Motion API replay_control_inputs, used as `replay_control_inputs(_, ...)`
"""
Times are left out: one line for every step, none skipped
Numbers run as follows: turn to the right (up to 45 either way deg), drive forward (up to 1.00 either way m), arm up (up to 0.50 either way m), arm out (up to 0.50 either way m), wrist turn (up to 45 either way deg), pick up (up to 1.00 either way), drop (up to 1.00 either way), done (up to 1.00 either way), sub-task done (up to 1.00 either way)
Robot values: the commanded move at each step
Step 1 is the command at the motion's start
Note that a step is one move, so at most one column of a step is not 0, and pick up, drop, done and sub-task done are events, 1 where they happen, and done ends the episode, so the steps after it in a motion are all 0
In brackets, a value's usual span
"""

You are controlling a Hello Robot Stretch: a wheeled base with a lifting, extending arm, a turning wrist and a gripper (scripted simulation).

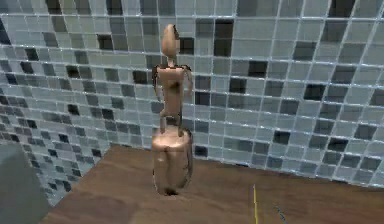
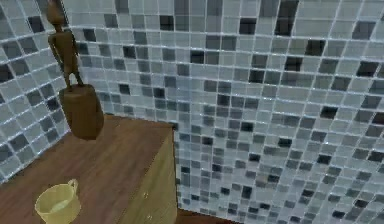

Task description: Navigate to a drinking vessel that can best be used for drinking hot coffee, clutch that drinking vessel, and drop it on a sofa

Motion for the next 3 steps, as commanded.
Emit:
replay_control_inputs(-33.0,0.00,0.00,0.00,0.0,0.00,0.00,0.00,0.00)
replay_control_inputs(0.0,0.00,0.50,0.00,0.0,0.00,0.00,0.00,0.00)
replay_control_inputs(0.0,0.00,0.38,0.00,0.0,0.00,0.00,0.00,0.00)
